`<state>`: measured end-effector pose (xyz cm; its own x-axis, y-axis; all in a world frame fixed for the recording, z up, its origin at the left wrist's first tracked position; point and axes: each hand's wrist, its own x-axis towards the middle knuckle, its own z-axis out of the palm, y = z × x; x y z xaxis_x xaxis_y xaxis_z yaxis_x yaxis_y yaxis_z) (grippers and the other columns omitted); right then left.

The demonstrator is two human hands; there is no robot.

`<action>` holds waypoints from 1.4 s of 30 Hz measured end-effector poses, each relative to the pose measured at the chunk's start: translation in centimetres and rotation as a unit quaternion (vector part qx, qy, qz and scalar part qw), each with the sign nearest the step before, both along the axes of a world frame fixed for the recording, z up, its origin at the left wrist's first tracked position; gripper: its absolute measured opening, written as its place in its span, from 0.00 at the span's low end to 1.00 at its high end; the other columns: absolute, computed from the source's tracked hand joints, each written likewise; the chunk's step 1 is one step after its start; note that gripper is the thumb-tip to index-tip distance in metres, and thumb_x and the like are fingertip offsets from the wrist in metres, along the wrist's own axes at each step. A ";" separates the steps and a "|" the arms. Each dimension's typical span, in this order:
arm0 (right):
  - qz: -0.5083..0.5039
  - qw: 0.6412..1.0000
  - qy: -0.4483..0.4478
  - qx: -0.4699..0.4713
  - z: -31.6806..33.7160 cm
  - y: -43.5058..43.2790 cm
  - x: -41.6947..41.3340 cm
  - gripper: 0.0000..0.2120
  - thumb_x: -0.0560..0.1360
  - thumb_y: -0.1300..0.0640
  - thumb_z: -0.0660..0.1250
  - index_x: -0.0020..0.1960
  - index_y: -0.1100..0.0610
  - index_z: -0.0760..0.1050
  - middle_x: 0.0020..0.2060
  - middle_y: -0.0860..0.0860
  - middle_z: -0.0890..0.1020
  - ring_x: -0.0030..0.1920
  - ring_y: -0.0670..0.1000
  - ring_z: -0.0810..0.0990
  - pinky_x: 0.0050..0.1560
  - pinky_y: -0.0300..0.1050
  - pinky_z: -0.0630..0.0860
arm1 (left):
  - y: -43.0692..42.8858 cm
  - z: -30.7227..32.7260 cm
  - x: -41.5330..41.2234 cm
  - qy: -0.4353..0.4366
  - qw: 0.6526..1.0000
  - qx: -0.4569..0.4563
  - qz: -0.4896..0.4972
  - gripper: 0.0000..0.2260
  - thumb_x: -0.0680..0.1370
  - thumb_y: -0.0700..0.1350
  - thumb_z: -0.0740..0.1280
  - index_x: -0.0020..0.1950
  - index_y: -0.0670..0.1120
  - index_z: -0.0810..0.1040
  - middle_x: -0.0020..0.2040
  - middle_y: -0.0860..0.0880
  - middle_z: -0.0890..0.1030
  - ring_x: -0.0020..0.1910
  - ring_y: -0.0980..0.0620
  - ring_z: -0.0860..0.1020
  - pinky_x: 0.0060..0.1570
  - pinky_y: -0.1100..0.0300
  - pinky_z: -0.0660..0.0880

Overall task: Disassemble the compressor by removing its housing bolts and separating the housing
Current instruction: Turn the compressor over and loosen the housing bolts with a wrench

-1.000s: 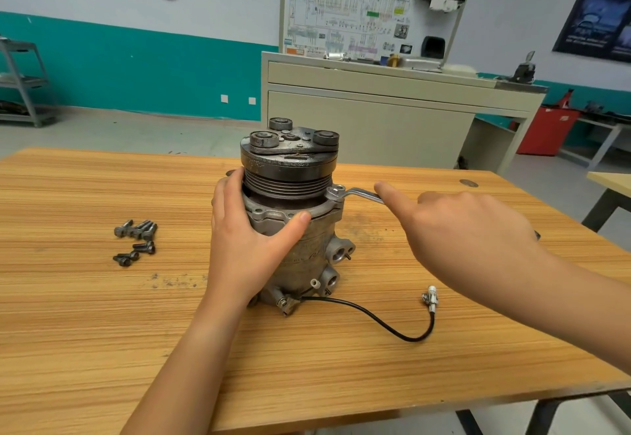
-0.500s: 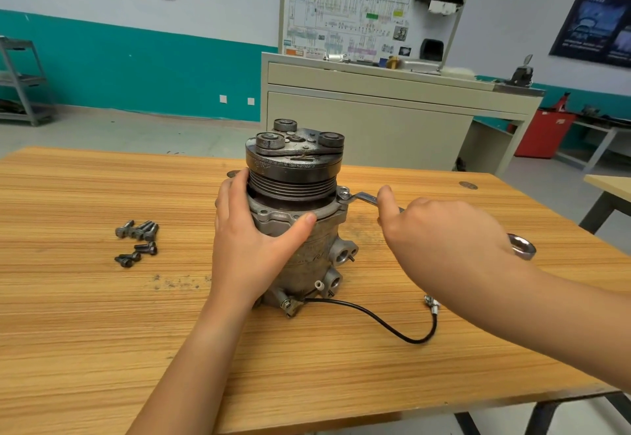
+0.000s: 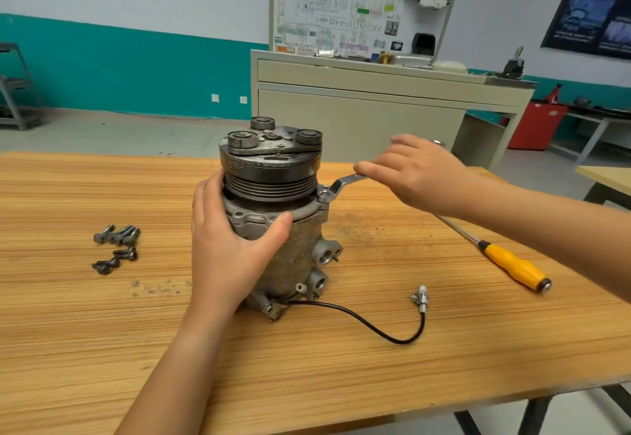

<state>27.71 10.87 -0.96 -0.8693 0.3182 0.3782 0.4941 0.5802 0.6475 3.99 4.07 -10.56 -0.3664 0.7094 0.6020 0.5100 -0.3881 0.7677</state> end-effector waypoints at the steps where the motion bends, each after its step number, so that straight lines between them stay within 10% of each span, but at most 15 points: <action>1: 0.022 0.999 0.033 0.028 -0.7 1.0 -0.4 0.16 0.65 0.74 0.71 0.51 0.66 0.80 0.38 0.61 0.83 0.38 0.59 0.82 0.46 0.64 0.77 | 0.0 0.0 0.1 0.002 1.000 0.001 0.003 0.40 0.63 0.64 0.65 0.71 0.48 0.63 0.65 0.53 0.68 0.64 0.57 0.67 0.62 0.58 0.67; 8: 0.043 0.965 0.257 0.034 -4.3 4.2 -5.7 0.09 0.68 0.71 0.69 0.47 0.64 0.82 0.48 0.57 0.83 0.49 0.58 0.82 0.55 0.73 0.64 | -0.2 0.1 0.2 -0.001 1.000 0.012 0.012 0.39 0.64 0.63 0.65 0.70 0.47 0.65 0.64 0.52 0.70 0.64 0.56 0.68 0.63 0.56 0.68; 14: 0.031 0.934 0.356 -0.003 -2.6 2.1 -4.6 0.11 0.73 0.68 0.66 0.55 0.65 0.79 0.48 0.60 0.83 0.49 0.59 0.82 0.54 0.67 0.73 | -0.2 0.1 0.0 0.001 1.000 0.000 0.000 0.40 0.63 0.64 0.66 0.71 0.48 0.63 0.64 0.53 0.69 0.64 0.57 0.67 0.63 0.58 0.67; 19: 0.007 0.871 0.488 -0.057 2.3 -3.6 -2.5 0.17 0.80 0.57 0.54 0.66 0.63 0.69 0.30 0.50 0.75 0.29 0.55 0.75 0.29 0.46 0.69 | -0.2 0.2 -0.1 0.000 1.000 -0.001 -0.008 0.40 0.63 0.65 0.65 0.72 0.49 0.62 0.65 0.54 0.68 0.64 0.58 0.67 0.61 0.60 0.66; 26: -0.286 0.938 0.148 -0.130 -0.1 -9.4 -2.5 0.14 0.80 0.55 0.50 0.65 0.48 0.53 0.26 0.48 0.68 0.25 0.50 0.66 0.23 0.41 0.58 | -0.2 0.3 -0.1 -0.010 1.000 -0.011 -0.018 0.38 0.64 0.60 0.69 0.71 0.51 0.62 0.64 0.57 0.67 0.61 0.63 0.65 0.55 0.72 0.62; 42: -0.399 0.903 -0.066 -0.145 0.0 -10.9 -7.5 0.32 0.75 0.69 0.55 0.74 0.66 0.43 0.27 0.54 0.63 0.24 0.52 0.61 0.19 0.43 0.57 | -0.2 0.3 -0.2 -0.014 0.999 -0.008 -0.028 0.38 0.64 0.59 0.69 0.71 0.51 0.62 0.64 0.57 0.66 0.62 0.62 0.65 0.54 0.72 0.61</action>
<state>20.24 -0.07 -1.01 -0.3508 0.9323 0.0880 0.7600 0.2285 0.6084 3.80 3.82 -10.25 -0.3420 0.7390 0.5805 0.4663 -0.4028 0.7876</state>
